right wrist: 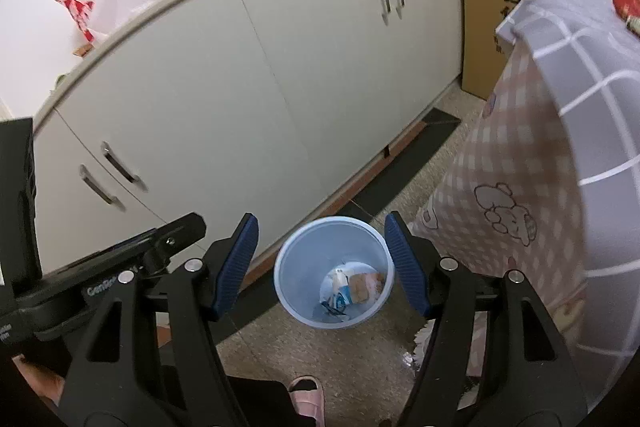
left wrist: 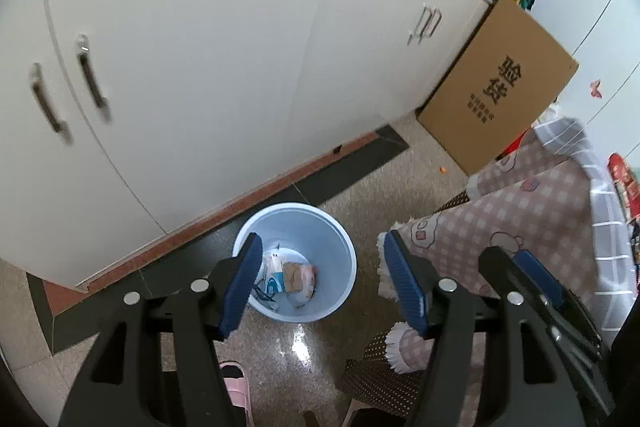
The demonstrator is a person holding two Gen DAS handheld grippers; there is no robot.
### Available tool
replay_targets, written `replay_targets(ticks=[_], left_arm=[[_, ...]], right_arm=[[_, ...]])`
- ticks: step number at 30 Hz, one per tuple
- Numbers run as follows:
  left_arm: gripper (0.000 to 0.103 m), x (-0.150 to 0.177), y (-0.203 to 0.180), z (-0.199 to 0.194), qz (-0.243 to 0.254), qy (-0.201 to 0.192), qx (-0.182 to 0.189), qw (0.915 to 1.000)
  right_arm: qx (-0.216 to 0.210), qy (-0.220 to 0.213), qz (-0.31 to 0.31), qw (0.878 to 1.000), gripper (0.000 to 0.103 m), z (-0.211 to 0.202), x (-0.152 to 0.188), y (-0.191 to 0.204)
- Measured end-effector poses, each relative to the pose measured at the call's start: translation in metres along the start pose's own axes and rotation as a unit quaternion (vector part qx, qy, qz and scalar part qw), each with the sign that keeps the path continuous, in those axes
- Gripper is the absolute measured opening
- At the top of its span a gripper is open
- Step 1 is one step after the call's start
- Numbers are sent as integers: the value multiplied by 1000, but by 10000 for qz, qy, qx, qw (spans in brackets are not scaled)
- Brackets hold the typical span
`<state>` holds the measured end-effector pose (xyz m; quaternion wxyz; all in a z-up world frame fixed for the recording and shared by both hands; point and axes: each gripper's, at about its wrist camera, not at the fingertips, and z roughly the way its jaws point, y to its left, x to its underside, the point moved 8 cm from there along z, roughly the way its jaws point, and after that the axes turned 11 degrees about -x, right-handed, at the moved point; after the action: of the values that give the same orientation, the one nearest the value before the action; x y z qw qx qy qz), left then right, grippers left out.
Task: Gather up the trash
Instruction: 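Open both tools over the wastebasket to drop the carton and cloth, then move both tools back over the table of trash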
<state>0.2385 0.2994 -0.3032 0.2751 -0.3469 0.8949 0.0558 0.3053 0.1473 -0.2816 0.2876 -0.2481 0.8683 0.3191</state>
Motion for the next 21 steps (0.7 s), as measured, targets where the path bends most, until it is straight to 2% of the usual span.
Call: replay_targets(ticks=[4, 9, 12, 16, 20, 21], left_arm=[[63, -7, 10, -39, -112, -369, -23, 9993], [64, -20, 12, -101, -315, -932, 143, 9950], [65, -24, -3, -132, -228, -1159, 310, 9925], [65, -24, -43, -164, 59, -1364, 596, 9888], [67, -14, -90, -180, 364, -1312, 942, 9862], [70, -11, -102, -182, 432, -1277, 1031, 9855]], right_arm=[[-229, -182, -75, 9995, 65, -28, -12, 21], [-423, -555, -177, 9974, 66, -72, -29, 44], [-403, -837, -173, 9955, 67, -106, -42, 49], [-298, -1169, -87, 9927, 69, -148, -50, 42], [-7, -1463, 120, 9892, 70, -191, -53, 10], [128, -1520, 196, 9881, 72, -202, -52, -3]])
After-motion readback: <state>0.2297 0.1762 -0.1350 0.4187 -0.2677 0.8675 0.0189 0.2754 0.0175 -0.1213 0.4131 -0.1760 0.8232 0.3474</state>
